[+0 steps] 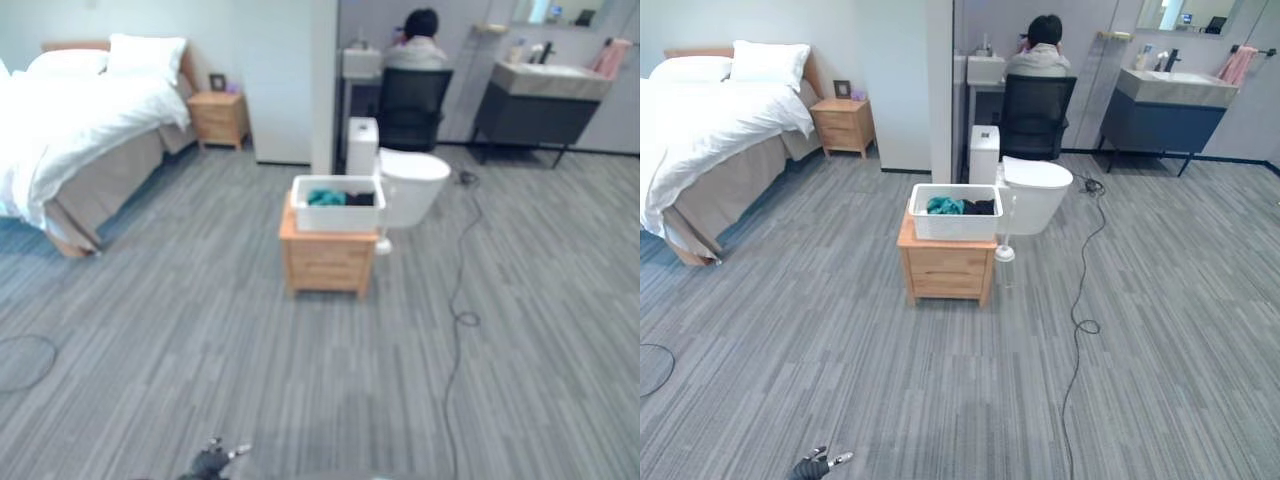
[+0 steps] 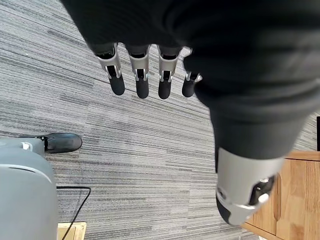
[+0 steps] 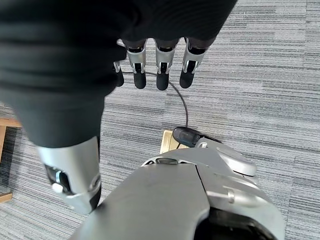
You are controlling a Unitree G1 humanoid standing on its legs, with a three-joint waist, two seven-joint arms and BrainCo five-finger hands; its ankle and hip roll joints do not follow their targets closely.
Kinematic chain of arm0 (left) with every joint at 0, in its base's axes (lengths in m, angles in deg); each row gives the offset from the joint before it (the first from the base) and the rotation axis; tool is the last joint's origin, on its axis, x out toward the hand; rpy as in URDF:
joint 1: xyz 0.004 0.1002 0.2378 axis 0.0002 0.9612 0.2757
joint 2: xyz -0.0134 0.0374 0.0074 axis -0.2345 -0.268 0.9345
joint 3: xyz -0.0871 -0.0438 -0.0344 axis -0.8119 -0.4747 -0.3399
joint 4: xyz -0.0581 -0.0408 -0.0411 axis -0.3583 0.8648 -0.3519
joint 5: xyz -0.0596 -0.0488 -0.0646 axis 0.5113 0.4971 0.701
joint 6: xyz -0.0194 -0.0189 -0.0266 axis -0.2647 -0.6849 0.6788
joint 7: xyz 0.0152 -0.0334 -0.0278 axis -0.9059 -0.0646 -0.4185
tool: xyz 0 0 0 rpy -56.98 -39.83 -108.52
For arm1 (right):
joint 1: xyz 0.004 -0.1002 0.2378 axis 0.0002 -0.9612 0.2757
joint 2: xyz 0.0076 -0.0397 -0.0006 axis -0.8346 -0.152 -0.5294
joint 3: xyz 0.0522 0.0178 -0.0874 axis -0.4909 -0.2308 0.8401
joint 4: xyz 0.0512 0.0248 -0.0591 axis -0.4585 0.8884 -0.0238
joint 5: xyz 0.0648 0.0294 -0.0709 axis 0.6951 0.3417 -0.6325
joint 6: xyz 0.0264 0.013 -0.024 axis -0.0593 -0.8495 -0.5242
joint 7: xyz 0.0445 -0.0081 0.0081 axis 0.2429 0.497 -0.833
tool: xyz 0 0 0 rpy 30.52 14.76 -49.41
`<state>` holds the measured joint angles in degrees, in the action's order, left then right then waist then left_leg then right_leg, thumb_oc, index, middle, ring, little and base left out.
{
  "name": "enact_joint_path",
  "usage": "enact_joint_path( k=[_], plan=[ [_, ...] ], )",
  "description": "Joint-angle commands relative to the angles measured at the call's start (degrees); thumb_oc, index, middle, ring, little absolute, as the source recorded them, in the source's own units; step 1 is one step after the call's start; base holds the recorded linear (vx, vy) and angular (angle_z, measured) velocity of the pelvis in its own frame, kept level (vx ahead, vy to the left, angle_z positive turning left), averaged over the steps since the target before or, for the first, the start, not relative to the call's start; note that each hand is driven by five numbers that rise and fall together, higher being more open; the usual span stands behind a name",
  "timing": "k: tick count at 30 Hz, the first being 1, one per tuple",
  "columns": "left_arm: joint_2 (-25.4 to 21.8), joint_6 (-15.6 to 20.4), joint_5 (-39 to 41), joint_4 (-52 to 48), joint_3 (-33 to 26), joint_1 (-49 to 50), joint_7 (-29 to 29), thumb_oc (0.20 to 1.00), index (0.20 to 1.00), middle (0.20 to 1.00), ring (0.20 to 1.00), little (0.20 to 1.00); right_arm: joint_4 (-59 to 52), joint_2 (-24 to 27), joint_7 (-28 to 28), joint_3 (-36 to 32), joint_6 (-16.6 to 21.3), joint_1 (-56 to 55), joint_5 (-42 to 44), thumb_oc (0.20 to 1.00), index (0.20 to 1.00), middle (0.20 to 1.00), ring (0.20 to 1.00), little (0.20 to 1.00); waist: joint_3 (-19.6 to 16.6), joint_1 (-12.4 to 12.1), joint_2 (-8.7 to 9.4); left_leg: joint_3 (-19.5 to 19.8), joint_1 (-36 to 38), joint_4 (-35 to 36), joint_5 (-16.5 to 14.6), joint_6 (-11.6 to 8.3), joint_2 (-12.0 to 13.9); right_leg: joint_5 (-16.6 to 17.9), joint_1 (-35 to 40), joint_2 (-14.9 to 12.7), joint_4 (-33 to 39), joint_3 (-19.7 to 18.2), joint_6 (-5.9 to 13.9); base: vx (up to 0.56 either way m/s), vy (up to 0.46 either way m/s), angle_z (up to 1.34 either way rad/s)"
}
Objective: Grab the laundry basket,head to the washer,open it,put in the laundry and shut it.
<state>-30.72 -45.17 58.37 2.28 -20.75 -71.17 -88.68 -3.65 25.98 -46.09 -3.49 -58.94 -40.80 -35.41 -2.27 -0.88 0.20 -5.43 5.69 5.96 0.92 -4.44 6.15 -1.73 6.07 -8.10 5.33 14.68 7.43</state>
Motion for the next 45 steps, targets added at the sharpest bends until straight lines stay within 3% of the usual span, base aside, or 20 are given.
enact_joint_path(
  k=[1,45],
  plan=[
    [-1.4,1.5,0.2,1.6,-1.9,-4.2,0.0,1.000,1.000,1.000,1.000,1.000,1.9,-0.8,0.0,0.1,0.9,2.9,-0.2,1.000,1.000,1.000,1.000,1.000,1.9,-1.0,1.45,1.3,-1.5,-1.0,-1.6,0.47,-0.9,0.2,1.4,-1.5,-0.3,0.7,0.42,0.00,0.000,0.00],
    [-1.3,1.3,-0.5,4.2,-1.9,-4.1,0.2,1.000,1.000,1.000,1.000,1.000,1.5,-1.4,-0.3,0.5,0.9,2.2,0.3,1.000,1.000,1.000,1.000,1.000,1.4,-0.6,1.44,0.8,-0.7,-1.0,-2.1,0.21,-0.4,0.0,1.8,-1.2,-0.3,0.1,0.43,0.00,-0.001,0.00]
  ],
)
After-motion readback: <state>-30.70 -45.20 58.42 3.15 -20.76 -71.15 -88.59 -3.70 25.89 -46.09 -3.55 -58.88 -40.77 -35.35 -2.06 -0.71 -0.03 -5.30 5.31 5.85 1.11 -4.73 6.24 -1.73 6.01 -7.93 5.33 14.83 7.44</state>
